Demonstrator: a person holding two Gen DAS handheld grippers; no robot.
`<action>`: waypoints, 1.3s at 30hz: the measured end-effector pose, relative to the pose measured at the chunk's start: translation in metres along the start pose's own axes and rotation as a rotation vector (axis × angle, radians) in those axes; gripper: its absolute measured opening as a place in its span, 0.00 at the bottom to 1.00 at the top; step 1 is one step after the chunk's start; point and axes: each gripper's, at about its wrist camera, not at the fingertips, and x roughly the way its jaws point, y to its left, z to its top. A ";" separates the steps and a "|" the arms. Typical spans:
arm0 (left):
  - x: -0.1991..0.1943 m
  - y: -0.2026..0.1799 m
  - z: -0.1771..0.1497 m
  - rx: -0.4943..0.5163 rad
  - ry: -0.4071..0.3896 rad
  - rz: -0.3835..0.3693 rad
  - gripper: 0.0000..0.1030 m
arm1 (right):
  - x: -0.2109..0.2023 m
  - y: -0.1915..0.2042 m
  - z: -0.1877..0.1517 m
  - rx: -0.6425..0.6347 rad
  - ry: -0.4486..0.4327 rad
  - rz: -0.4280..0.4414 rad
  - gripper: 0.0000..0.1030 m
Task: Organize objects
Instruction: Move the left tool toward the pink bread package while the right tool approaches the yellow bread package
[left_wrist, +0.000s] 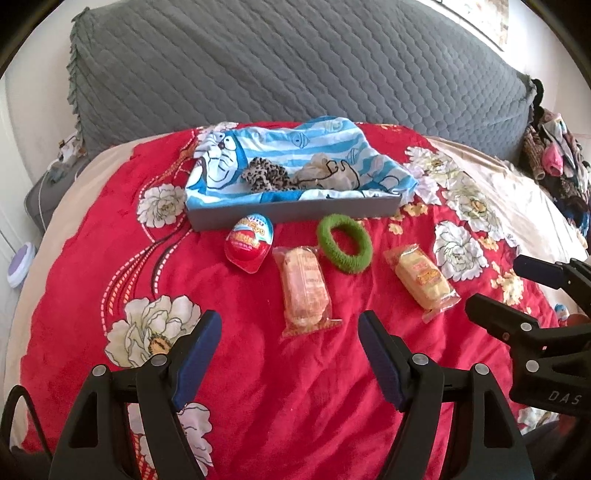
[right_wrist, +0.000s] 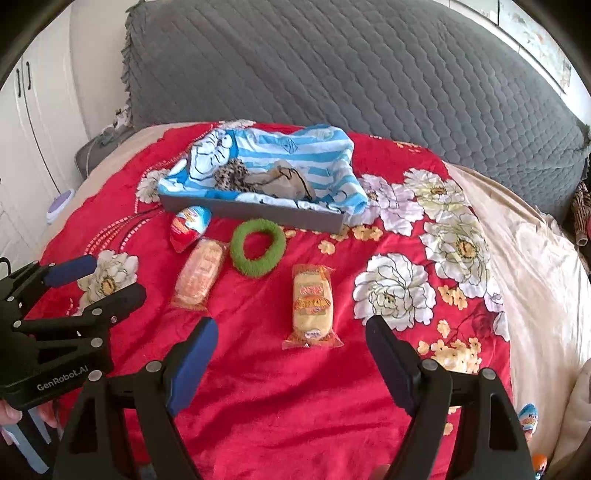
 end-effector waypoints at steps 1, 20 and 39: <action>0.001 0.000 0.000 -0.002 0.004 -0.002 0.75 | 0.002 -0.001 -0.001 0.001 0.003 0.001 0.79; 0.042 -0.009 -0.001 -0.008 0.063 -0.010 0.75 | 0.034 -0.017 -0.008 0.047 0.079 -0.001 0.81; 0.084 -0.011 0.008 -0.022 0.100 -0.023 0.75 | 0.075 -0.029 -0.002 0.066 0.132 -0.008 0.81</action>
